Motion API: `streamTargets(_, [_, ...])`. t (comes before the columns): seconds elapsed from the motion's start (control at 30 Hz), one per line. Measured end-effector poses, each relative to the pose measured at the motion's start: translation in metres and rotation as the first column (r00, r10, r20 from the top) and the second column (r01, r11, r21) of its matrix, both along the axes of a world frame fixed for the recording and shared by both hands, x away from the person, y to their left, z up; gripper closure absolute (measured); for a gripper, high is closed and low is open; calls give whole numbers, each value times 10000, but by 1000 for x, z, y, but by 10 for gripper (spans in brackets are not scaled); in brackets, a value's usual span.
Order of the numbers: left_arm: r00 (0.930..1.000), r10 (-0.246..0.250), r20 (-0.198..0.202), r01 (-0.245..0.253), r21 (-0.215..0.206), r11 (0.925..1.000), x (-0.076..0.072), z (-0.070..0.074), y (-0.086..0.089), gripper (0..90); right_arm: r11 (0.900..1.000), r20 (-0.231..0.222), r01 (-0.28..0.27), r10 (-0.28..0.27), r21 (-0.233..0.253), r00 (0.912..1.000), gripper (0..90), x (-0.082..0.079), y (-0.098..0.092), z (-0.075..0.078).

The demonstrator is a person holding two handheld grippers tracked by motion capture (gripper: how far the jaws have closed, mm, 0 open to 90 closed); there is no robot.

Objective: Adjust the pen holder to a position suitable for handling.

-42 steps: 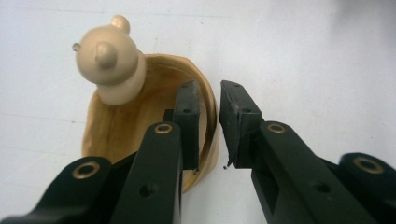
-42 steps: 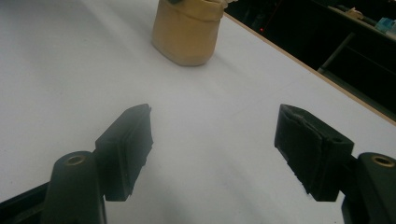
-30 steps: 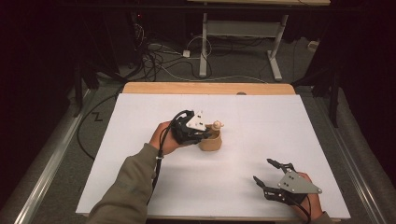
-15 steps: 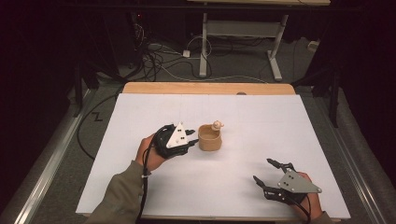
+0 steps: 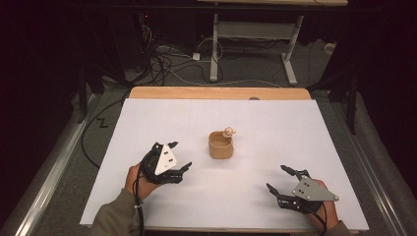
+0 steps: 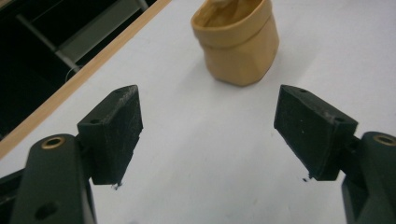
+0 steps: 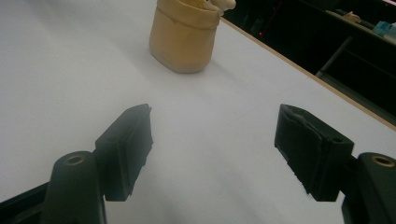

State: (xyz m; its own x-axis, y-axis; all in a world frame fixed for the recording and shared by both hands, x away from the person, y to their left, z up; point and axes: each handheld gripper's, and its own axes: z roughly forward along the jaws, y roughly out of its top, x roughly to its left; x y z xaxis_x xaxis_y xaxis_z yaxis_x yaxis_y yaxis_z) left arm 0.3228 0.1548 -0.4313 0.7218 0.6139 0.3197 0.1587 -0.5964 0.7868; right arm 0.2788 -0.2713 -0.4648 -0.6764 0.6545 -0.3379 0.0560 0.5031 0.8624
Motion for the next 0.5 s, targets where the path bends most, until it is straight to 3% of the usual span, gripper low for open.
streamTargets(0.17, [9973, 710, -193, -713, -158, 9973, -11, -11, 19, 227, 10000, 0, -25, 25, 3, 10000, 277, 2, 1, 0])
streamTargets(0.33, [9934, 1061, -430, -1069, -170, 9941, -23, -23, 37, 227, 9997, 7, -223, 223, 18, 9998, 277, 6, 6, 1])
streamTargets(0.5, [9833, 1625, -826, -1665, -440, 9851, -34, -32, 58, 184, 9994, 26, -356, 356, 27, 9994, 277, 10, 9, 1])
